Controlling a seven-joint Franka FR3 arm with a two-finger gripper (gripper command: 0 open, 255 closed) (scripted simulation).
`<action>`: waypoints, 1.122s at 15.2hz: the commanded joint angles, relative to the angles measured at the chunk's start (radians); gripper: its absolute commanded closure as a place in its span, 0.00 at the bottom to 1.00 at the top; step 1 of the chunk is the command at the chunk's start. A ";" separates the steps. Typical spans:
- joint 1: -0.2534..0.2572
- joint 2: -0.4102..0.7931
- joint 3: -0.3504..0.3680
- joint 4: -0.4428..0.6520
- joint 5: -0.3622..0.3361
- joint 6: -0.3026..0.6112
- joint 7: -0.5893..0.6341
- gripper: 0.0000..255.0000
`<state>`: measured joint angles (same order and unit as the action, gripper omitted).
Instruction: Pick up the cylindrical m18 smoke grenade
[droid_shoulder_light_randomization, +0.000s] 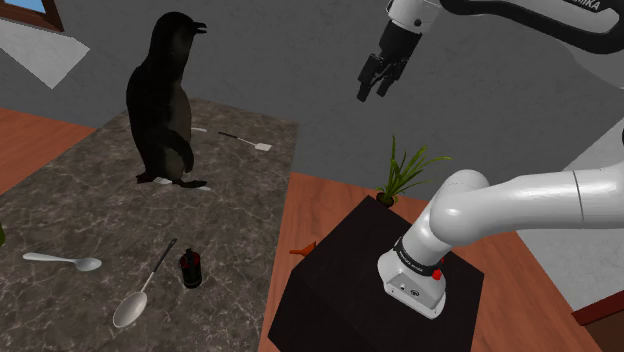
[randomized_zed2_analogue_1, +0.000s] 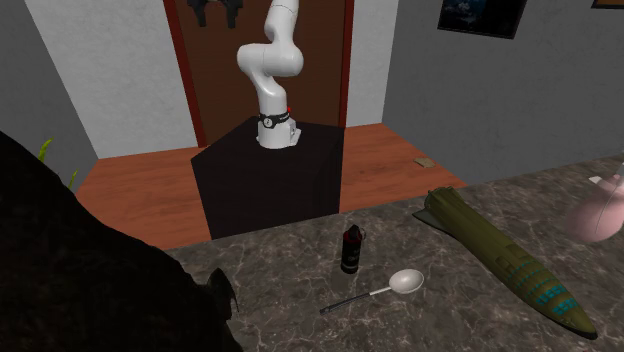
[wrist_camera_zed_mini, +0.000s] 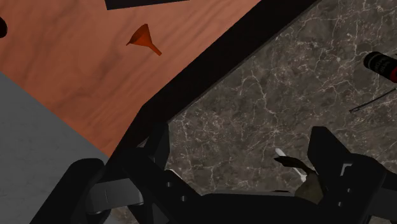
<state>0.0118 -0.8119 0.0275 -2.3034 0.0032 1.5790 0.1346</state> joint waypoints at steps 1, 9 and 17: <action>0.000 0.000 0.000 0.000 0.000 0.000 0.000 0.00; 0.043 0.076 0.129 -0.132 0.079 0.199 0.128 0.00; 0.079 0.244 0.267 -0.186 0.136 0.416 0.257 0.00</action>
<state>0.0890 -0.5952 0.2779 -2.4845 0.1345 1.9627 0.3770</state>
